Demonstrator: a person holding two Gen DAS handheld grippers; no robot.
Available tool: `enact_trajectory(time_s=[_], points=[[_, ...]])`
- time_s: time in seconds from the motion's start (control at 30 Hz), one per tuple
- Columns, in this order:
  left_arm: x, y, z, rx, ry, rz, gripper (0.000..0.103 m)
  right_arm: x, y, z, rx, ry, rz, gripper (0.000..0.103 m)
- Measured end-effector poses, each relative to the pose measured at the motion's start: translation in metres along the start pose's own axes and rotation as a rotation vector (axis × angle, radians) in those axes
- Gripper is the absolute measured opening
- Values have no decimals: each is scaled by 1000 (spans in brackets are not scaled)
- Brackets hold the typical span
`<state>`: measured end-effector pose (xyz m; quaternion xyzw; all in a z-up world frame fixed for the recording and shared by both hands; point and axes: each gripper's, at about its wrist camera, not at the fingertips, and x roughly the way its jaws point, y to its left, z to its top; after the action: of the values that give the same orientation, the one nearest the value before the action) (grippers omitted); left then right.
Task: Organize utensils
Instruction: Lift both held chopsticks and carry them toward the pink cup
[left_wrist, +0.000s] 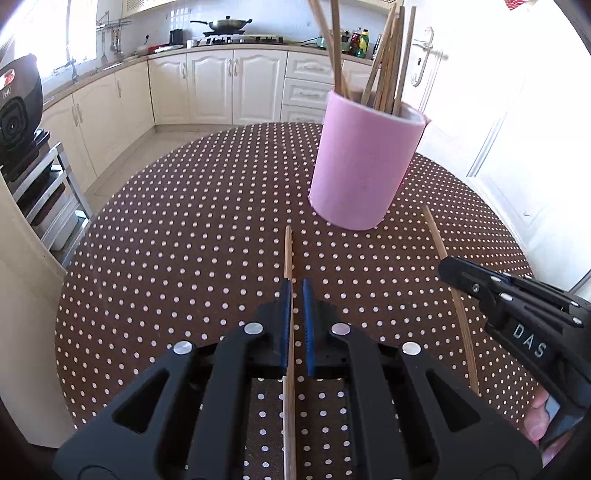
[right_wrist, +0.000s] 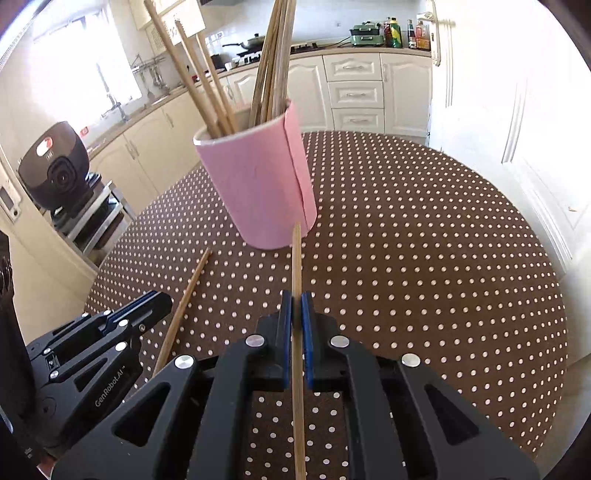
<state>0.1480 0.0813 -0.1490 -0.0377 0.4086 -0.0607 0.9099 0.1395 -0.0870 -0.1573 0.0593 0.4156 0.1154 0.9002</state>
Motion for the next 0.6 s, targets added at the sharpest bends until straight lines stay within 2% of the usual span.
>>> enact_trajectory(time_s=[0.37,0.43,0.6], points=[[-27,12,9,-28,-49,-51,6,-17,0,10,5,-58,16,4],[-26,9,11,-15,-55,-55,6,-17,2,11,1,-63,14,4],[-17,3,3,88,-7,-79,7,-16,0,8,-3,-54,19,4]])
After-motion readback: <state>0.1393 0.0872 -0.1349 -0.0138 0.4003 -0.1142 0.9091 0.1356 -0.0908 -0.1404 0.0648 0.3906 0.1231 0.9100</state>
